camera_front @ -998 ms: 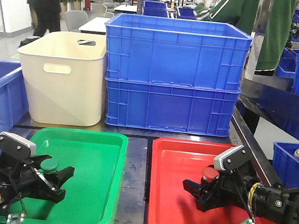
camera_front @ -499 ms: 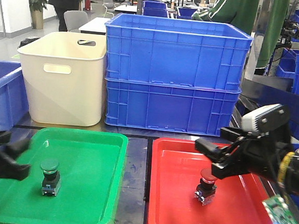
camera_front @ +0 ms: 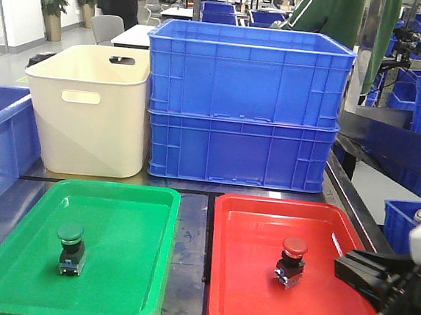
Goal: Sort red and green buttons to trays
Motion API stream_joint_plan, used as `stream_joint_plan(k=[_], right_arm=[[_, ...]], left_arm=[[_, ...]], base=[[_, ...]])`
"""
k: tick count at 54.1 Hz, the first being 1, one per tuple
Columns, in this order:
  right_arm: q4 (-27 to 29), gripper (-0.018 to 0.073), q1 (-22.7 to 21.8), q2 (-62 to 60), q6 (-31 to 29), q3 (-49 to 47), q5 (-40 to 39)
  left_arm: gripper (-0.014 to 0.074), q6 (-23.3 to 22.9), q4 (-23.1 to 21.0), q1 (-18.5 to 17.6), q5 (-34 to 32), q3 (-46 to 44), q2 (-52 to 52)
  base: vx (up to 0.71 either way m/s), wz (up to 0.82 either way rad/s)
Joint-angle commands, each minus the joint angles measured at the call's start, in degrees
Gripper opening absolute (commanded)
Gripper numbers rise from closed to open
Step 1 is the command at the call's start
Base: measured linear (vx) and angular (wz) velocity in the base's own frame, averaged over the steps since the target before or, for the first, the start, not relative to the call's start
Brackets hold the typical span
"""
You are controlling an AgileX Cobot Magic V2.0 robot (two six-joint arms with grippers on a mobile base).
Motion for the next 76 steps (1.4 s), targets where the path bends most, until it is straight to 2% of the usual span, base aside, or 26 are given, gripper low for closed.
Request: stream_joint_plan(k=[1, 9, 21, 25, 27, 29, 31, 34, 36, 40, 45, 47, 49, 56, 76], right_arm=[[1.9, -0.0011, -0.1, -3.0, -0.2, -0.4, 1.6], [1.9, -0.0011, -0.1, -3.8, -0.2, -0.3, 1.6], [1.9, -0.0011, -0.1, -3.8, -0.2, -0.3, 1.7], [1.9, -0.0011, -0.1, -3.8, -0.2, -0.3, 1.7], [1.9, -0.0011, -0.1, -3.8, -0.2, -0.3, 1.7], [1.9, -0.0011, -0.1, -3.8, -0.2, -0.3, 1.7], [1.9, -0.0011, -0.1, -3.8, -0.2, -0.3, 1.7], [2.0, -0.0011, -0.1, -3.8, -0.2, -0.3, 1.6], [1.9, -0.0011, -0.1, -3.8, -0.2, -0.3, 1.6], [1.9, -0.0011, -0.1, -3.8, -0.2, -0.3, 1.5], [1.9, -0.0011, -0.1, -3.8, -0.2, -0.3, 1.7], [1.9, -0.0011, -0.1, -3.8, -0.2, -0.3, 1.7], [1.9, -0.0011, -0.1, -3.8, -0.2, -0.3, 1.7], [1.9, -0.0011, -0.1, -3.8, -0.2, -0.3, 1.7], [1.8, -0.0011, -0.1, -3.8, -0.2, -0.3, 1.7]], left_arm=[[-0.0006, -0.5, -1.0, -0.2, -3.6, 0.1, -3.7], [-0.0006, -0.5, -1.0, -0.2, -2.7, 1.5, -7.5], [-0.0006, -0.5, -1.0, -0.2, -2.6, 1.5, -7.7], [-0.0006, 0.0, -3.3, -0.2, -2.4, 1.5, -7.7], [-0.0006, 2.8, -6.0, -0.2, -1.4, 1.5, -7.8], [-0.0006, 6.3, -10.7, -0.2, 0.4, 1.8, -8.2], [-0.0006, 10.5, -14.7, -0.2, 1.8, 2.7, -9.3], [-0.0006, 19.1, -21.6, -0.2, 3.7, 5.7, -12.9], [-0.0006, 22.6, -23.9, -0.2, 4.0, 7.9, -15.4], [-0.0006, 27.2, -26.4, -0.2, 3.9, 12.9, -21.8], [-0.0006, 30.0, -29.2, -0.2, 4.6, 17.8, -29.9], [-0.0006, 31.5, -30.0, -0.2, 10.5, 17.4, -32.4], [-0.0006, 32.6, -30.7, -0.2, 13.0, 17.4, -34.3], [-0.0006, 32.8, -31.9, -0.2, 16.2, 17.4, -33.0], [-0.0006, 32.8, -31.9, -0.2, 16.5, 17.4, -33.0]], base=[[0.00, 0.00], [0.00, 0.00], [0.00, 0.00], [0.00, 0.00], [0.00, 0.00], [0.00, 0.00], [0.00, 0.00], [0.00, 0.00], [0.00, 0.00], [0.00, 0.00], [0.00, 0.00], [0.00, 0.00], [0.00, 0.00], [0.00, 0.00], [0.00, 0.00]])
